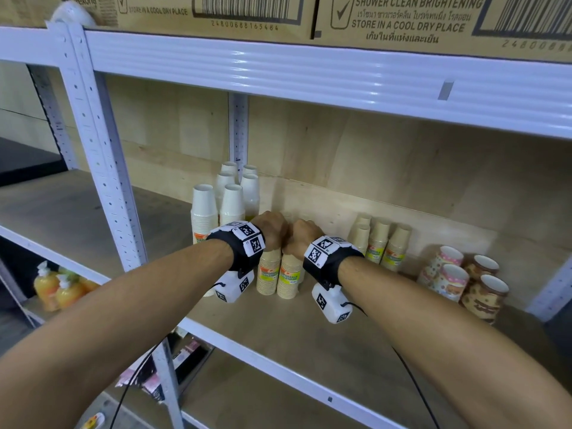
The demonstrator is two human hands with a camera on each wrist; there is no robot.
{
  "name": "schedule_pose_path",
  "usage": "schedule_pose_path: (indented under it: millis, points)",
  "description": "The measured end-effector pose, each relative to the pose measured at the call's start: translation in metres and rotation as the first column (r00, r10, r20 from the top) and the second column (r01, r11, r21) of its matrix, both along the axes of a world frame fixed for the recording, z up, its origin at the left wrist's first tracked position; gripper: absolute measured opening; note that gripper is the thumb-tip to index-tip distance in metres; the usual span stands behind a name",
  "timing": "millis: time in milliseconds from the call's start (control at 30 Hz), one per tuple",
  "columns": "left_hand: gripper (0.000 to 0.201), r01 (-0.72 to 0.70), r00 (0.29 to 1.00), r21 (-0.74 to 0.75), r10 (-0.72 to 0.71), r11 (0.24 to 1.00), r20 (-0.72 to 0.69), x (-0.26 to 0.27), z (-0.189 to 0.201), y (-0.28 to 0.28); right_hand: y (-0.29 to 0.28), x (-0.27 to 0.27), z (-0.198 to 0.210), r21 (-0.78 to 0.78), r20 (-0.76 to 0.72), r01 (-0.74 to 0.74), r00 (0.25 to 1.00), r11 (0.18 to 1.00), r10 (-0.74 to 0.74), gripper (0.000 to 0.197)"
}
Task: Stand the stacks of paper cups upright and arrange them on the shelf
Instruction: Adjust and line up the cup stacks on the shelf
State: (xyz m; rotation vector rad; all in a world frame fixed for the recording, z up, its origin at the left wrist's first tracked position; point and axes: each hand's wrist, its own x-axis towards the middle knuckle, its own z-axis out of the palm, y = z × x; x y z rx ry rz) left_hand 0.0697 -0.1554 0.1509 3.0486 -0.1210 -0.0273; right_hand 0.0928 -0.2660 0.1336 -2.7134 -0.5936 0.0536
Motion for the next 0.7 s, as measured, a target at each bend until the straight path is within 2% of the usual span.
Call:
schedule_pose_path:
  millis: [167,233,433,533,700]
  points:
    - [0.026,0.031,0.996,-0.078,-0.038,0.996,-0.084,0.002,0.013,-0.012,-0.014,0.003,0.005,-0.050,-0.027,0.025,0.999,0.998,-0.026,0.033]
    - [0.029,0.058,0.992,-0.087,-0.067,0.995,-0.103,0.002,0.020,-0.021,-0.024,0.005,0.008,-0.068,-0.049,0.036,0.998,0.997,-0.039,0.033]
    - [0.032,0.161,0.982,-0.131,-0.172,0.978,-0.082,0.010,0.032,-0.055,-0.067,0.006,0.020,-0.137,-0.064,0.107,0.991,0.985,-0.117,0.027]
    - [0.034,0.178,0.981,-0.159,-0.188,0.971,-0.056,0.017,0.035,-0.075,-0.091,0.008,0.026,-0.160,-0.057,0.151,0.985,0.976,-0.161,0.038]
    - [0.031,0.211,0.976,-0.173,-0.216,0.962,-0.014,0.028,0.038,-0.107,-0.129,0.014,0.031,-0.210,-0.015,0.237,0.969,0.949,-0.246,0.042]
